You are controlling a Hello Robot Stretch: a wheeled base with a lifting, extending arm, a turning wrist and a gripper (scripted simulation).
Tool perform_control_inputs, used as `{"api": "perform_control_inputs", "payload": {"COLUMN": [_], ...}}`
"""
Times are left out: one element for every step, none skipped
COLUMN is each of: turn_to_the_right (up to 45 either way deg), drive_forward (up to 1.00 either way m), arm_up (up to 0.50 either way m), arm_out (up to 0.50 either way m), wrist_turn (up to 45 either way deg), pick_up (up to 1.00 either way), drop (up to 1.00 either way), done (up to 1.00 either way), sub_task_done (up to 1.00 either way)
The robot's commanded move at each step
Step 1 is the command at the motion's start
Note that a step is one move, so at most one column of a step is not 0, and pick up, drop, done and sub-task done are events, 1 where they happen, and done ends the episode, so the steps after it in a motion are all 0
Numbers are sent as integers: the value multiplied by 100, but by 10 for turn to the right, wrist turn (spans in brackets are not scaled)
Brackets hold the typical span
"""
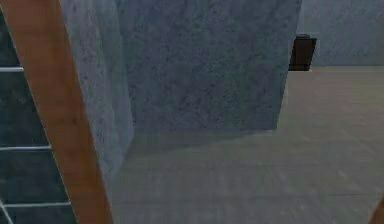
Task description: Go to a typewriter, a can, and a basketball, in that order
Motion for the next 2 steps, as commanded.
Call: {"api": "perform_control_inputs", "payload": {"turn_to_the_right": [270, 0], "drive_forward": [0, 100], "arm_up": [0, 0], "arm_out": [0, 0], "wrist_turn": [0, 0], "pick_up": [0, 0], "drop": [0, 0], "done": [0, 0], "sub_task_done": [0, 0]}}
